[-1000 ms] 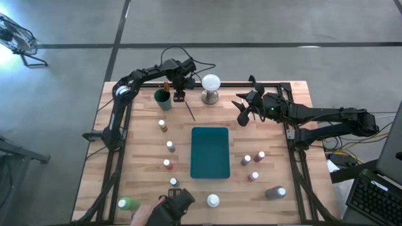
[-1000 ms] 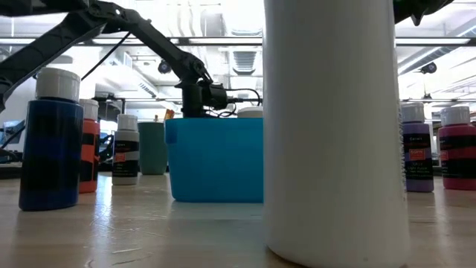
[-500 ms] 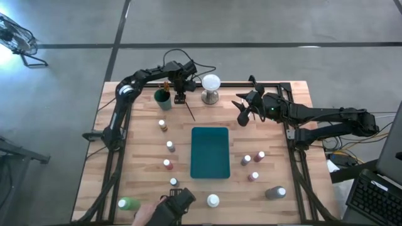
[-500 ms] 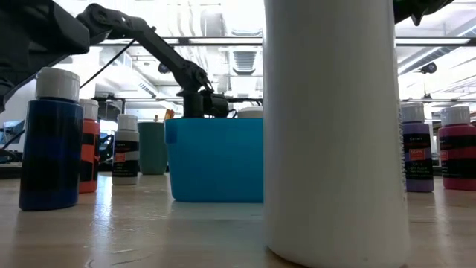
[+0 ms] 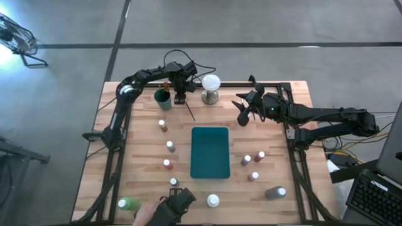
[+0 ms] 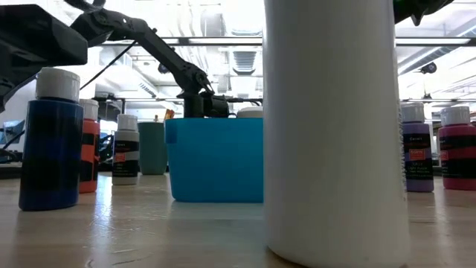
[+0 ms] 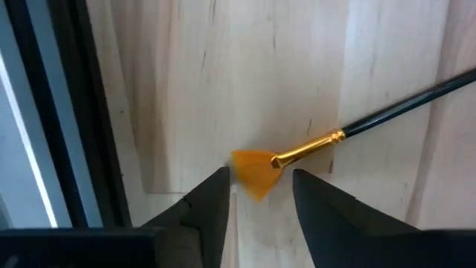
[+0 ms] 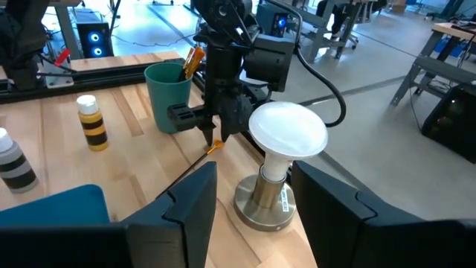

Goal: Pick & Place Paint Supplies
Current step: Put the yellow paint brush into the green cup

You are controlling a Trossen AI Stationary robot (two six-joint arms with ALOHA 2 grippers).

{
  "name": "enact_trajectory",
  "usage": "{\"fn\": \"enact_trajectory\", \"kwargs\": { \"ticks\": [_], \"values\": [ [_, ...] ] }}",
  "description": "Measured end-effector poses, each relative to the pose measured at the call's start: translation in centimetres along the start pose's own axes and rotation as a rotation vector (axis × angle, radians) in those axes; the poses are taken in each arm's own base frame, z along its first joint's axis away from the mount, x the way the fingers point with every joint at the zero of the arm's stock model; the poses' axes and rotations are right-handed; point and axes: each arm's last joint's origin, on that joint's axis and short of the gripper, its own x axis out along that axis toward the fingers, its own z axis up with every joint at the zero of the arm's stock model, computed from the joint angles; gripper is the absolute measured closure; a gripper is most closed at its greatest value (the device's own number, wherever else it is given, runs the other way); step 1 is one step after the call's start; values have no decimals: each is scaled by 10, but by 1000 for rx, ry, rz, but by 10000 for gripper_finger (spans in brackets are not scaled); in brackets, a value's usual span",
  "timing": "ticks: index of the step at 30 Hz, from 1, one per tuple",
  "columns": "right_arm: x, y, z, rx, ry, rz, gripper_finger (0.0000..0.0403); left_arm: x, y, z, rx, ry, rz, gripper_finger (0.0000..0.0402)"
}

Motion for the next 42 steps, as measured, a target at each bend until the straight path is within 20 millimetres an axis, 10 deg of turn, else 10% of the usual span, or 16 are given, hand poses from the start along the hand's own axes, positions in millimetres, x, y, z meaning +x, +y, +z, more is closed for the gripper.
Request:
{"fn": "enact_trajectory", "kwargs": {
  "ticks": [13,42],
  "values": [
    [0,0,0,5,0,0,209,2,1,0,1,26,43,394],
    [0,0,0,8,0,0,253,2,0,0,20,42,54,360]
  ]
}}
